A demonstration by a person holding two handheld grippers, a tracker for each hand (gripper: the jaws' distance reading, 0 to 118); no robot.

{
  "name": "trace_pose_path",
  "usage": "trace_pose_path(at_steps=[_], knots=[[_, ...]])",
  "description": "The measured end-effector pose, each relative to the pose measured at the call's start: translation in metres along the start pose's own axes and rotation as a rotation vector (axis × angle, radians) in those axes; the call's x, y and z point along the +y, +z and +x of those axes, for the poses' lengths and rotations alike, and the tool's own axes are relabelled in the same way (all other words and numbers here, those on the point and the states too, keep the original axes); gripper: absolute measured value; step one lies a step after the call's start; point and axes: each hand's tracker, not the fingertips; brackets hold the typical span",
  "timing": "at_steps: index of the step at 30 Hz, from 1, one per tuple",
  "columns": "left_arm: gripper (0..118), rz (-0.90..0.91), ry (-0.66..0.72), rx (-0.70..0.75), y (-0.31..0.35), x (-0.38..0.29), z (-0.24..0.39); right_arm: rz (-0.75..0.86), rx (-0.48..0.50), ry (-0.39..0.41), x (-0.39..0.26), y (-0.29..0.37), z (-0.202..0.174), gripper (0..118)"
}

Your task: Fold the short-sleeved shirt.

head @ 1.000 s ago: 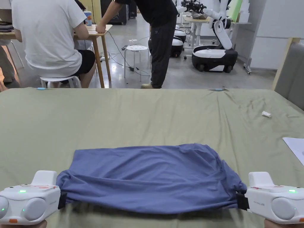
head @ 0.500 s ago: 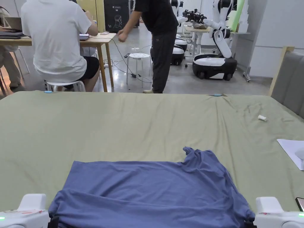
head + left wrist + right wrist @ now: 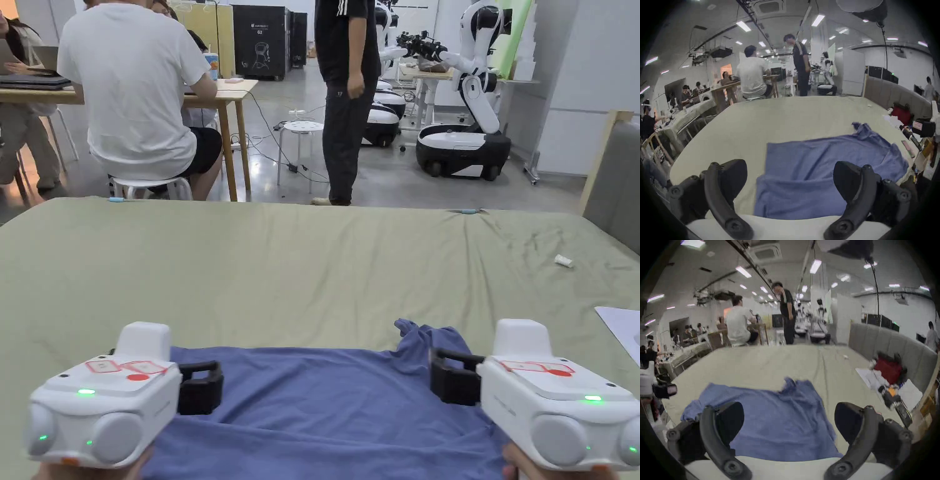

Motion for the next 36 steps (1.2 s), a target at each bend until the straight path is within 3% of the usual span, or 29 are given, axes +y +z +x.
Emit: trace_pose_path(at_steps=[1,2,3,4,7,10,15,20,25,26,27,28,29,30,36], knots=[[85,0.016,-0.015,0.008,-0.004,0.001,0.009,0.003,0.011,0.007,0.001,-0.004,-0.008,92],[60,0.030,-0.036,0.018,-0.007,0.002,0.017,0.001,0.023,0.010,0.001,-0.007,-0.014,70],[22,0.034,-0.048,0.024,-0.014,0.000,0.018,-0.001,0.031,0.014,0.000,-0.010,-0.020,39],[0,0.031,-0.047,0.027,-0.019,0.000,0.022,-0.014,0.027,0.026,-0.003,-0.016,-0.025,7],[0,0.029,-0.014,0.024,-0.029,-0.002,0.027,-0.002,-0.040,0.079,-0.012,-0.027,-0.033,4],[0,-0.014,-0.033,0.026,-0.043,-0.001,0.026,-0.064,0.012,0.035,-0.014,-0.037,-0.030,3],[0,-0.053,-0.020,0.047,-0.068,-0.003,0.004,-0.084,0.011,0.044,-0.016,-0.054,-0.026,0],[0,-0.177,0.074,0.051,-0.121,0.006,-0.038,-0.115,0.028,0.051,-0.016,-0.079,-0.026,0],[0,-0.299,0.028,0.133,-0.195,0.021,-0.066,-0.150,0.020,0.047,-0.019,-0.108,-0.015,0],[12,-0.306,0.035,0.133,-0.207,0.023,-0.070,-0.156,0.014,0.045,-0.020,-0.113,-0.011,0],[39,-0.316,0.032,0.134,-0.218,0.026,-0.072,-0.163,0.003,0.043,-0.021,-0.118,-0.005,0],[83,-0.328,0.021,0.140,-0.230,0.028,-0.074,-0.172,-0.008,0.040,-0.022,-0.123,0.001,0],[107,-0.353,-0.006,0.156,-0.243,0.027,-0.076,-0.180,-0.018,0.035,-0.023,-0.125,0.008,0],[116,-0.380,-0.030,0.175,-0.255,0.025,-0.077,-0.186,-0.029,0.030,-0.024,-0.128,0.015,0],[101,-0.444,-0.027,0.194,-0.288,0.012,-0.075,-0.241,-0.122,0.029,-0.018,-0.139,0.065,0]])
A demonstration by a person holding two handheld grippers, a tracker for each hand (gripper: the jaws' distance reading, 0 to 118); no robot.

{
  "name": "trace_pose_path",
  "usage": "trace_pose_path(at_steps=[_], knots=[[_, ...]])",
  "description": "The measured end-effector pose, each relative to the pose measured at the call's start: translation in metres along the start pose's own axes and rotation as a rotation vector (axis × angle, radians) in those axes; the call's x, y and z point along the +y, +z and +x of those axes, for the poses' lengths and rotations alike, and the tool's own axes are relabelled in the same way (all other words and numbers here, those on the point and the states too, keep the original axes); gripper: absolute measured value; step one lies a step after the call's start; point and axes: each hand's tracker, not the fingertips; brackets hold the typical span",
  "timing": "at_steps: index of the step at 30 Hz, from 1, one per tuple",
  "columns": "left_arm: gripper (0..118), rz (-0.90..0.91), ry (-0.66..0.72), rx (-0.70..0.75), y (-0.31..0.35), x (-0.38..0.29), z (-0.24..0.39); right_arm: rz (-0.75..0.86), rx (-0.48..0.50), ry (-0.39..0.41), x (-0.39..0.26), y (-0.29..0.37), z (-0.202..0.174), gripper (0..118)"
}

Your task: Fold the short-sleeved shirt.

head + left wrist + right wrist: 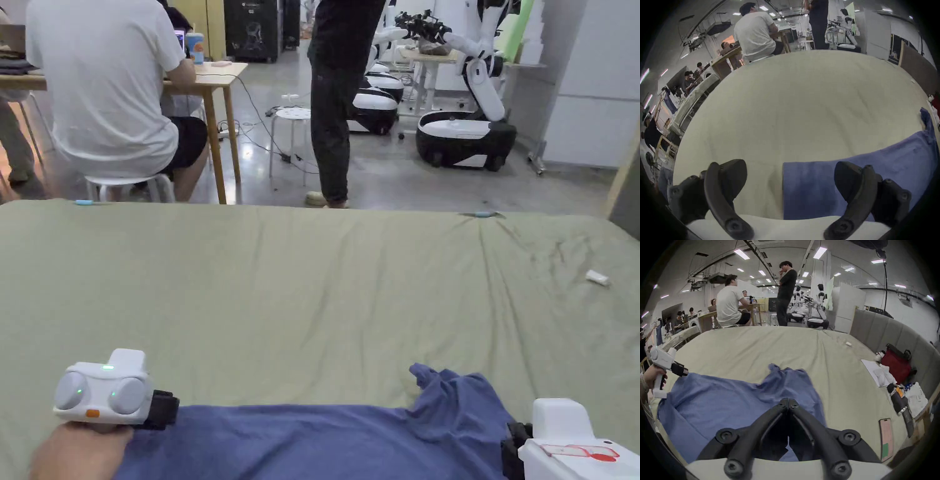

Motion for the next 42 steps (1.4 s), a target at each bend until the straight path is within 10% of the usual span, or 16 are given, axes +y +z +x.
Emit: trace_pose_path(at_steps=[3,7,8,11,12,17,20,22,24,25,42], knots=[[74,-0.033,-0.014,-0.085,-0.001,-0.007,0.007,-0.050,-0.026,-0.014,0.007,-0.018,0.027,0],[1,0.019,-0.104,-0.039,0.021,-0.006,0.024,-0.121,0.018,-0.004,0.021,-0.060,0.044,2],[1,0.023,-0.091,-0.055,0.028,-0.006,0.023,-0.132,0.026,0.003,0.023,-0.071,0.043,12],[1,0.075,-0.043,-0.097,0.047,-0.003,0.015,-0.206,0.053,0.082,0.023,-0.117,0.041,108],[1,0.083,-0.044,-0.095,0.055,-0.002,0.014,-0.216,0.053,0.103,0.022,-0.127,0.039,118],[1,0.096,-0.054,-0.115,0.067,0.000,0.011,-0.245,0.052,0.139,0.020,-0.159,0.028,110],[1,0.089,-0.066,-0.100,0.060,-0.001,0.012,-0.352,0.160,0.019,0.006,-0.170,0.036,91],[1,0.083,-0.062,-0.100,0.060,-0.003,0.011,-0.294,0.115,0.043,0.008,-0.162,0.039,62],[1,0.081,-0.060,-0.095,0.056,-0.004,0.013,-0.250,0.097,0.092,0.010,-0.148,0.033,9],[1,0.082,-0.061,-0.090,0.055,-0.005,0.014,-0.240,0.097,0.108,0.012,-0.136,0.029,3],[1,0.293,0.005,-0.120,0.192,-0.072,-0.034,0.047,0.121,0.076,0.012,0.066,0.045,3]])
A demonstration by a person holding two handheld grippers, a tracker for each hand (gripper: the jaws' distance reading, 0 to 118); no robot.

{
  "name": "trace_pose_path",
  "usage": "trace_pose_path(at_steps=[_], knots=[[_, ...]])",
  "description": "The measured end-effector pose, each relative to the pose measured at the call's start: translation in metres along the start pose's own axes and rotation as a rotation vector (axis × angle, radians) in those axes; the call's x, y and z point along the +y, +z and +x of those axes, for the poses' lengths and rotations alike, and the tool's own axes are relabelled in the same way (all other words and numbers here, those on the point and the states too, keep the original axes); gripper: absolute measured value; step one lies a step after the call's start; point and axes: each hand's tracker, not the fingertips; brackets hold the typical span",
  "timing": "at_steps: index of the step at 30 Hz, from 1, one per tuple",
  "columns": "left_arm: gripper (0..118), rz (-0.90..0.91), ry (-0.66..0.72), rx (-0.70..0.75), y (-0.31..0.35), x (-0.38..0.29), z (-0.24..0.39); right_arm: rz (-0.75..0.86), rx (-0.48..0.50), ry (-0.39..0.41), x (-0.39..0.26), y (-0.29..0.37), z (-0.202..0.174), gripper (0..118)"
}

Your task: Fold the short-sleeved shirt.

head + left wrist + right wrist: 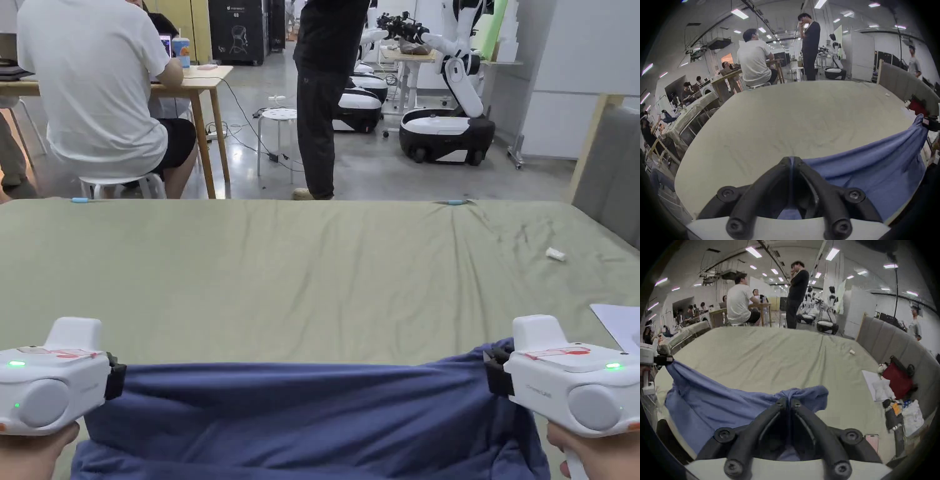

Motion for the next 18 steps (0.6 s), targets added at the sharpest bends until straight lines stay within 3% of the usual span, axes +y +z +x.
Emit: trace_pose_path(at_steps=[7,14,15,16,18], knots=[[1,-0.019,-0.002,-0.058,0.068,-0.066,-0.013,-0.038,0.009,-0.011,-0.071,0.076,-0.016,3],[2,-0.173,0.067,-0.068,0.053,-0.142,-0.019,-0.201,0.045,-0.076,-0.137,0.056,-0.025,5],[6,-0.164,0.069,-0.065,0.055,-0.144,-0.018,-0.195,0.044,-0.080,-0.139,0.051,-0.021,10],[21,-0.151,0.072,-0.062,0.059,-0.143,-0.017,-0.167,0.050,-0.089,-0.135,0.054,-0.020,33],[34,-0.078,0.054,-0.015,0.073,-0.132,-0.011,-0.111,0.097,-0.100,-0.121,0.064,-0.019,54]])
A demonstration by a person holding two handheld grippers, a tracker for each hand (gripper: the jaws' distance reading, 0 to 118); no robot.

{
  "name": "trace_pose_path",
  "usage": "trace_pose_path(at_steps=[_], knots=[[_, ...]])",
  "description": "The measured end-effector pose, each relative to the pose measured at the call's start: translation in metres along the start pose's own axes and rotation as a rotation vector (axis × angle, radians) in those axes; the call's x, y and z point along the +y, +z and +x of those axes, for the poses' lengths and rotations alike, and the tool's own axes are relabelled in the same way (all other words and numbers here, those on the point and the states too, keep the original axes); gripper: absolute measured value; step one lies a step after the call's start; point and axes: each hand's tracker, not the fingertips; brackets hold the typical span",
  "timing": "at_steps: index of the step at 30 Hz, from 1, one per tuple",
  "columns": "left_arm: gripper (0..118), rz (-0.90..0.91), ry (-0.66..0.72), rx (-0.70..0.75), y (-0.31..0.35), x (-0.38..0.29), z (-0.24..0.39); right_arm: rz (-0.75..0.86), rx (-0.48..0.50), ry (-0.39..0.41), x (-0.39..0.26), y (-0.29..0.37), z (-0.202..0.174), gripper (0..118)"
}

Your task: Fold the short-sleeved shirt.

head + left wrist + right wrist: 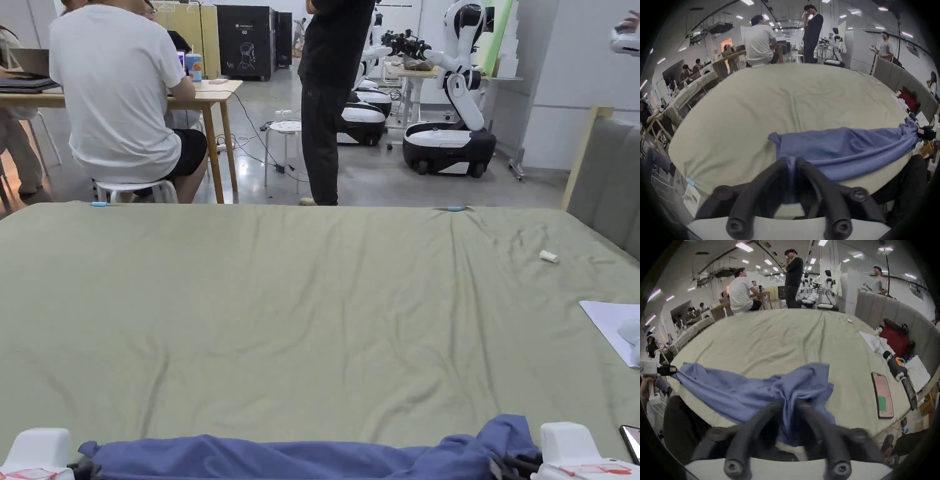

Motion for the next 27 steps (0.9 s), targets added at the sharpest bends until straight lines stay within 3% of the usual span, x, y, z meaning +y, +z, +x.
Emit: trace_pose_path(at_steps=[1,2,3,4,8,12,13,14,15,16,17,20,27], knots=[[43,0.039,-0.005,0.018,0.006,0.008,0.004,0.008,0.003,0.007,0.008,0.005,-0.002,66],[70,0.077,-0.008,0.029,0.011,0.018,0.009,0.035,-0.006,0.022,0.018,0.008,-0.007,93],[92,0.117,-0.017,0.031,0.018,0.030,0.019,0.077,-0.018,0.038,0.030,0.011,-0.015,110],[108,0.158,-0.032,0.021,0.021,0.043,0.030,0.121,-0.023,0.043,0.043,0.014,-0.023,113],[110,0.272,-0.054,-0.006,0.022,0.087,0.077,0.224,-0.027,0.055,0.085,0.009,-0.066,111],[107,0.305,-0.068,-0.039,-0.006,0.104,0.113,0.313,-0.113,0.068,0.102,-0.013,-0.103,106],[103,0.321,-0.078,-0.035,-0.009,0.104,0.120,0.321,-0.105,0.060,0.103,-0.012,-0.109,87],[89,0.336,-0.081,-0.020,-0.011,0.102,0.125,0.329,-0.096,0.048,0.103,-0.015,-0.113,60],[62,0.343,-0.082,-0.014,-0.012,0.099,0.131,0.334,-0.088,0.038,0.102,-0.018,-0.116,20],[3,0.339,-0.078,-0.012,-0.015,0.099,0.132,0.341,-0.106,0.039,0.101,-0.022,-0.119,0],[0,0.328,-0.074,-0.011,-0.020,0.098,0.133,0.360,-0.169,0.057,0.098,-0.024,-0.119,0],[0,0.285,-0.082,-0.043,-0.026,0.095,0.135,0.348,-0.111,0.080,0.098,-0.024,-0.121,0],[0,0.279,-0.065,-0.029,-0.027,0.088,0.118,0.340,-0.112,0.088,0.091,-0.023,-0.130,0]])
